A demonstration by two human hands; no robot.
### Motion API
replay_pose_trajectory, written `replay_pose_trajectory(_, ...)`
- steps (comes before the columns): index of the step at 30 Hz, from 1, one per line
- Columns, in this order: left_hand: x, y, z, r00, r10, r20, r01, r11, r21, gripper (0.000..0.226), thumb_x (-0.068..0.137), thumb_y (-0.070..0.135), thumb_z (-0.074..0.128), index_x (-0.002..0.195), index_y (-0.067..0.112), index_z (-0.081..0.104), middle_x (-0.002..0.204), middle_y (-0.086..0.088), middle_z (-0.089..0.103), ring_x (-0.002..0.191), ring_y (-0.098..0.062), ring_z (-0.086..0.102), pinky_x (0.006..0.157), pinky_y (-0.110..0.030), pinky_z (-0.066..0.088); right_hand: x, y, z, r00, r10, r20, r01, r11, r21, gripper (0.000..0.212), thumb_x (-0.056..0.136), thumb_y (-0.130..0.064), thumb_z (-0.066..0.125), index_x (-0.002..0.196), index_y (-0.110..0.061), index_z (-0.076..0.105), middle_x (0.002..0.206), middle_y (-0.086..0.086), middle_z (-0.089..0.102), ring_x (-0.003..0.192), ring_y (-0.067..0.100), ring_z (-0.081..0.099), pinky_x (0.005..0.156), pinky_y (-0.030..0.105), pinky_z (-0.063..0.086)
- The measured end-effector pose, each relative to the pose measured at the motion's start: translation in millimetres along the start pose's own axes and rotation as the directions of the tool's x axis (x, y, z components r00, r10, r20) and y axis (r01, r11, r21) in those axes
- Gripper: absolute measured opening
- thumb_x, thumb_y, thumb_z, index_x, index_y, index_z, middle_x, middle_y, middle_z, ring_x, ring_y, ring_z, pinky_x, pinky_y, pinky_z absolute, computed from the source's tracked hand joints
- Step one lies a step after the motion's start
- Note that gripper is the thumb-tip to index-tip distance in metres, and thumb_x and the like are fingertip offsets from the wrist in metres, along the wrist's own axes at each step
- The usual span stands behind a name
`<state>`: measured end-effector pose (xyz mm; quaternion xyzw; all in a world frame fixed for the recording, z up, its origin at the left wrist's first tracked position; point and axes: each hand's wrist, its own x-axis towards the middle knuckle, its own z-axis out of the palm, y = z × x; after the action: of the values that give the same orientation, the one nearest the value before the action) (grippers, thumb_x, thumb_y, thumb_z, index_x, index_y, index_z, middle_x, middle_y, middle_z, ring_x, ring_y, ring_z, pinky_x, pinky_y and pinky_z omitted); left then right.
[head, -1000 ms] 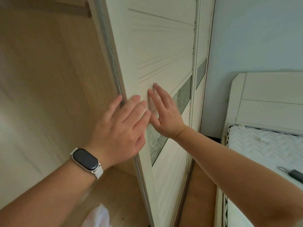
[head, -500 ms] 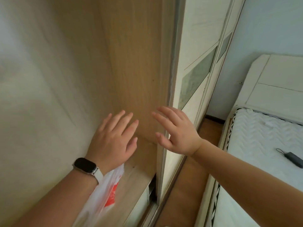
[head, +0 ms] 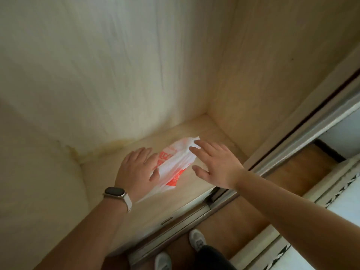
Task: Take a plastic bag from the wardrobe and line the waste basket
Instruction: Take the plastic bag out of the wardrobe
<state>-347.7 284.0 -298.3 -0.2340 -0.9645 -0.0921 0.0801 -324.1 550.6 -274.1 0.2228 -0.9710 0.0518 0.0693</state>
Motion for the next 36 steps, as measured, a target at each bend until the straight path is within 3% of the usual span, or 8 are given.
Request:
replay_pose_trajectory(6,-35.3,-48.7,55.5,0.962,-0.242,0.129,0.243,0.970,0.009,0.043,0.087,0.039,0.046,0.118,0.015,0.064,0.124,-0.012,0.063,0.116,-0.035,0.057,0.096,-0.049,0.047,53.1,-9.4,75.3,0.977,-0.202,0.073,0.195,0.976,0.097,0.053,0.087,-0.043,0.064,0.130,-0.012,0.058,0.134,0.015,0.059,0.121,0.036,0.058,0.097,0.048,0.051)
replay_pose_trajectory(12,-59.2,-82.5,124.8,0.883,-0.392,0.259,0.412,0.911,-0.024,0.042,0.083,0.030,0.058,0.120,0.010,0.064,0.122,-0.016,0.063,0.114,-0.036,0.058,0.094,-0.048,0.048,86.7,-20.2,164.6,0.910,-0.320,0.264,0.283,0.944,0.169,0.053,0.092,-0.045,0.054,0.134,-0.013,0.055,0.140,0.015,0.055,0.126,0.036,0.054,0.103,0.049,0.047)
replay_pose_trajectory(17,-72.8,-100.7,199.6,0.793,-0.494,0.356,0.546,0.836,-0.056,0.044,0.084,0.029,0.066,0.123,0.008,0.062,0.126,-0.014,0.062,0.117,-0.034,0.056,0.093,-0.045,0.050,101.3,-23.8,243.6,0.884,-0.304,0.354,0.258,0.951,0.173,0.055,0.091,-0.047,0.050,0.136,-0.016,0.053,0.143,0.014,0.053,0.129,0.034,0.052,0.106,0.047,0.042)
replay_pose_trajectory(29,-76.3,-155.9,339.4,0.643,-0.677,0.359,0.751,0.649,-0.121,0.056,0.092,0.041,0.057,0.135,0.007,0.048,0.126,-0.016,0.057,0.113,-0.037,0.053,0.088,-0.044,0.047,116.8,-14.1,382.8,0.870,-0.254,0.423,0.223,0.967,0.123,0.057,0.095,-0.050,0.045,0.142,-0.018,0.043,0.152,0.013,0.041,0.140,0.033,0.037,0.116,0.052,0.028)
replay_pose_trajectory(32,-76.0,-159.7,357.3,0.635,-0.680,0.366,0.755,0.648,-0.105,0.063,0.093,0.047,0.055,0.139,0.006,0.045,0.124,-0.019,0.056,0.111,-0.039,0.051,0.086,-0.045,0.047,116.3,-14.3,397.5,0.861,-0.245,0.446,0.208,0.969,0.130,0.058,0.094,-0.048,0.046,0.143,-0.016,0.042,0.153,0.015,0.040,0.140,0.035,0.036,0.116,0.052,0.028)
replay_pose_trajectory(36,-68.5,-159.1,369.7,0.664,-0.694,0.279,0.739,0.665,-0.105,0.054,0.092,0.046,0.059,0.128,0.007,0.055,0.109,-0.020,0.060,0.098,-0.040,0.054,0.077,-0.046,0.046,114.6,-12.7,410.0,0.850,-0.223,0.477,0.186,0.975,0.124,0.060,0.093,-0.048,0.044,0.144,-0.016,0.041,0.153,0.014,0.039,0.140,0.035,0.035,0.117,0.053,0.027)
